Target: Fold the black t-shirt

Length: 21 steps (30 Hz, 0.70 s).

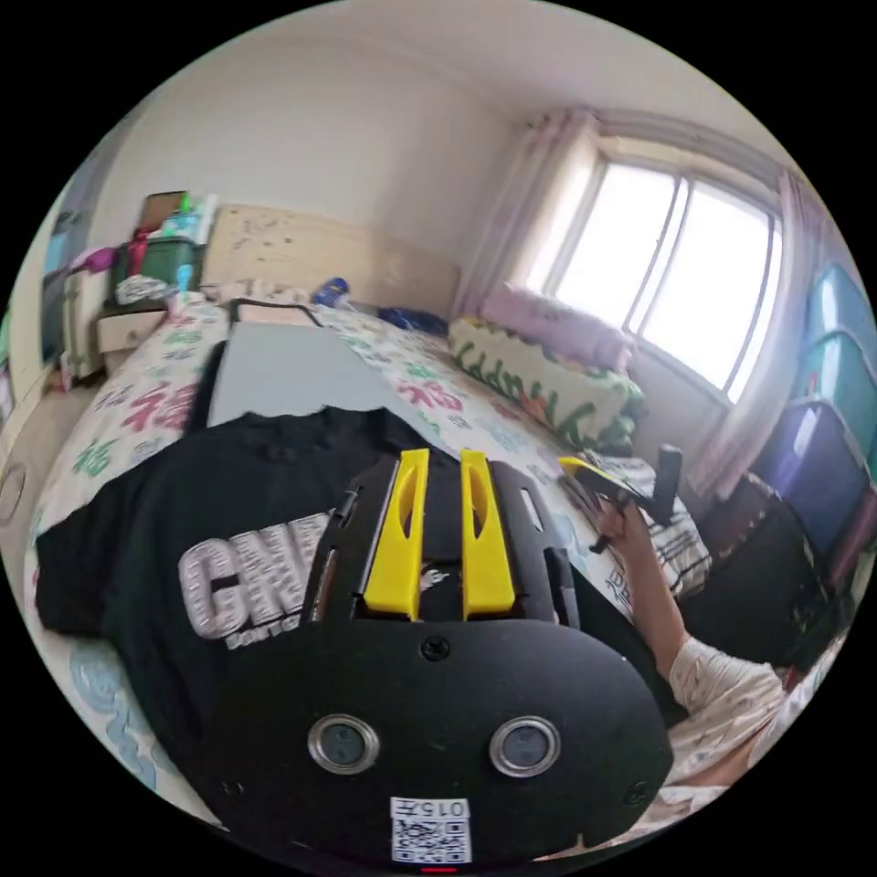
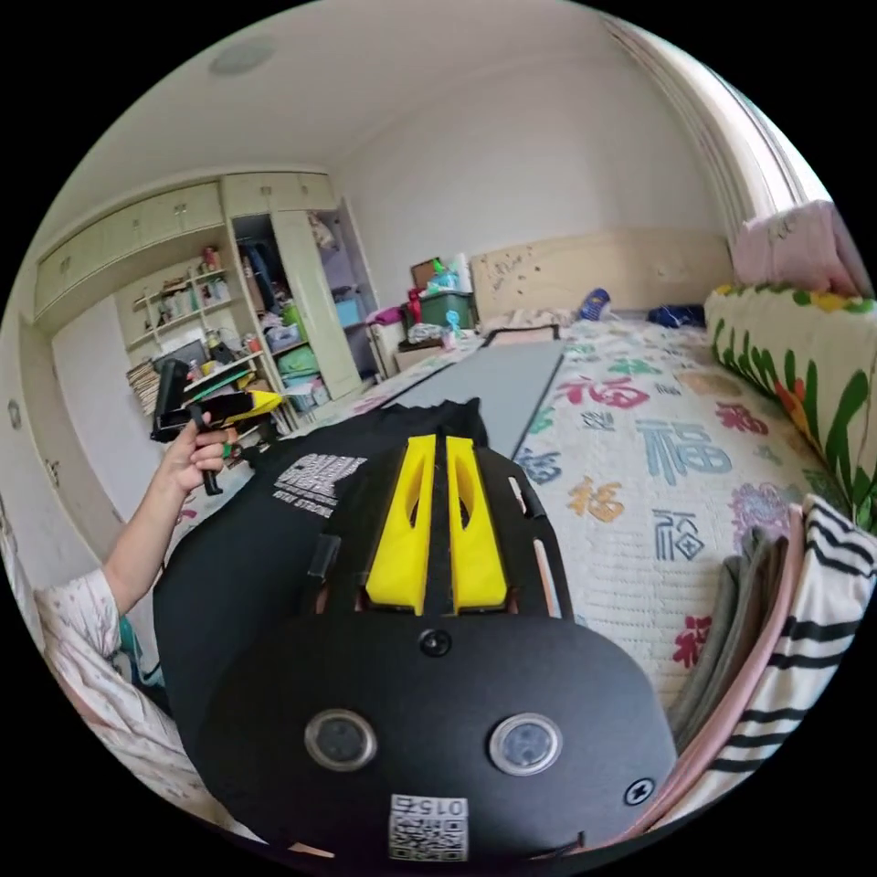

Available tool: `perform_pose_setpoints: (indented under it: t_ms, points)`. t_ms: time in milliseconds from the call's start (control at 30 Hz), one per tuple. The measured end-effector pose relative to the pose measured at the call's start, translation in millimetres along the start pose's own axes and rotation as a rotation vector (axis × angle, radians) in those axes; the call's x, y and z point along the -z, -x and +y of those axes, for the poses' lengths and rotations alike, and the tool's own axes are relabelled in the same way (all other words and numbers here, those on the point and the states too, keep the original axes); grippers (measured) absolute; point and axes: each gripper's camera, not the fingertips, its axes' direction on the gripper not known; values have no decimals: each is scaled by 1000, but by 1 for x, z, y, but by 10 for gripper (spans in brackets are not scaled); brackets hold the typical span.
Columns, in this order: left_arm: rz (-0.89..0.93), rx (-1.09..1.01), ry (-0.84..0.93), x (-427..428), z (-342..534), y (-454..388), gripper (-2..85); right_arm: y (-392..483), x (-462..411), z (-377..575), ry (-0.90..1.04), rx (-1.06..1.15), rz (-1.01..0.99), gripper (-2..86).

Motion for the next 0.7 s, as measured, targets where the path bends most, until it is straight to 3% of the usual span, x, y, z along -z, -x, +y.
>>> perform_pose_setpoints:
  t_ms: [100, 133, 200, 267, 400, 467, 700]
  points:
    - [-252, 201, -211, 129, 12, 89, 124, 56, -30, 11, 75, 146, -46, 55]
    - [-381, 330, -355, 180, 31, 124, 131, 79, -51, 17, 141, 217, -47, 64]
    - [-458, 520, -469, 237, 56, 179, 136, 105, -84, 20, 226, 266, -30, 75]
    - [-430, 680, -428, 268, 66, 250, 143, 126, -127, 9, 268, 258, -59, 75]
    - [-300, 751, -379, 279, 62, 315, 131, 160, -199, -14, 280, 194, -198, 66]
    - [-70, 812, -398, 282, 61, 346, 118, 190, -262, -20, 316, 147, -303, 58]
    - [-19, 899, -460, 337, 51, 370, 9, 318, -464, 0, 465, 211, -426, 64]
